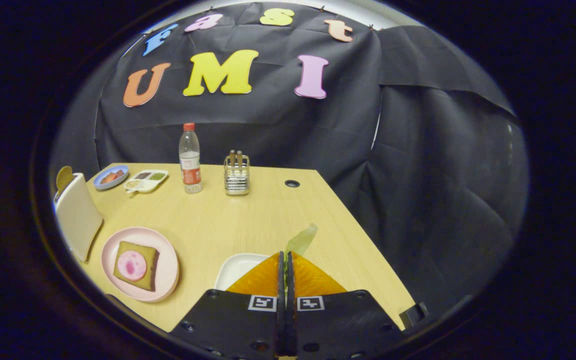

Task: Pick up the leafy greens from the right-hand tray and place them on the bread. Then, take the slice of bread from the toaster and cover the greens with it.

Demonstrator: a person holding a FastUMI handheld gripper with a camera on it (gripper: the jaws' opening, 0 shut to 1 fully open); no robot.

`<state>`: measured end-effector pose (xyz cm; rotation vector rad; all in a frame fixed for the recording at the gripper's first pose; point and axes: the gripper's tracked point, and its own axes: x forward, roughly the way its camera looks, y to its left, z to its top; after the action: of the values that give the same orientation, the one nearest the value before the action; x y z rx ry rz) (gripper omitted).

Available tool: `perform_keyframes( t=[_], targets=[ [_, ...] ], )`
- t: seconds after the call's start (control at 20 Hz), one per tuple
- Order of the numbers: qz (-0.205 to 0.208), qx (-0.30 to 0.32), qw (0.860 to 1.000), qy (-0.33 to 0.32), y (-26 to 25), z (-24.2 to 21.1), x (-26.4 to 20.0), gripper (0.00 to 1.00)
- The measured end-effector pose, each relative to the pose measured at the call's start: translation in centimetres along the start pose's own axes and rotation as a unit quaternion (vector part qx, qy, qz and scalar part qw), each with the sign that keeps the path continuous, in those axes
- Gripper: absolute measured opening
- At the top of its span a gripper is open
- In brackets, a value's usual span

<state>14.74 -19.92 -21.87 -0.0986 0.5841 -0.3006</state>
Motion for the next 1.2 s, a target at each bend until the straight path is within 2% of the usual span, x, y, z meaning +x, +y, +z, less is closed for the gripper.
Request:
perform_keyframes(
  t=[0.2, 0.55, 0.85, 1.05, 1.2],
  targets=[
    [0.01, -0.01, 1.0, -0.021, 2.5, 1.4, -2.6, 0.0],
    [0.062, -0.039, 0.996, -0.051, 11.1, 2.9, -6.9, 0.0],
    [0.117, -0.075, 0.988, -0.067, 20.3, 3.1, -9.5, 0.0],
    [0.168, -0.093, 0.98, -0.048, 26.9, 1.2, -10.2, 0.0],
    [0.196, -0.107, 0.974, -0.05, 30.0, 0.4, -10.3, 0.0]
  ],
)
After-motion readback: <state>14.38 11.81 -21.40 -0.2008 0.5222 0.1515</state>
